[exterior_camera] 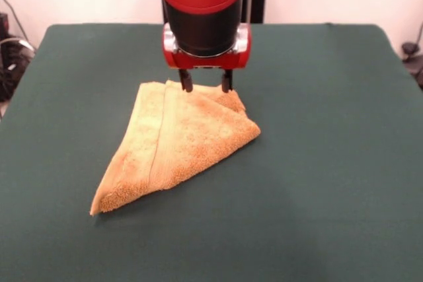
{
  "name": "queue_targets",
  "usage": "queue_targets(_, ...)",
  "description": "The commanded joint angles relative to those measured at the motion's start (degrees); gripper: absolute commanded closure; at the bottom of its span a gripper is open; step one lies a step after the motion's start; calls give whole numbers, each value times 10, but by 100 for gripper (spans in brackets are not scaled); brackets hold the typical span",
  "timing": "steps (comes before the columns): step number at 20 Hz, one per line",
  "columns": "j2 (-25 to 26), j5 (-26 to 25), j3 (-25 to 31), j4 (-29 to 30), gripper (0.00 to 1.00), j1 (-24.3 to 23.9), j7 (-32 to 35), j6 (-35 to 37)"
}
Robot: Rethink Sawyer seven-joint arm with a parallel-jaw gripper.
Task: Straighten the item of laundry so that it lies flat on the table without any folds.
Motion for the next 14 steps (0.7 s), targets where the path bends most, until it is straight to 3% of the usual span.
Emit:
queue_targets(1,17,8,49,66,0,34,1,-19)
queue_targets(14,43,14,41,30,0,59,27,-8)
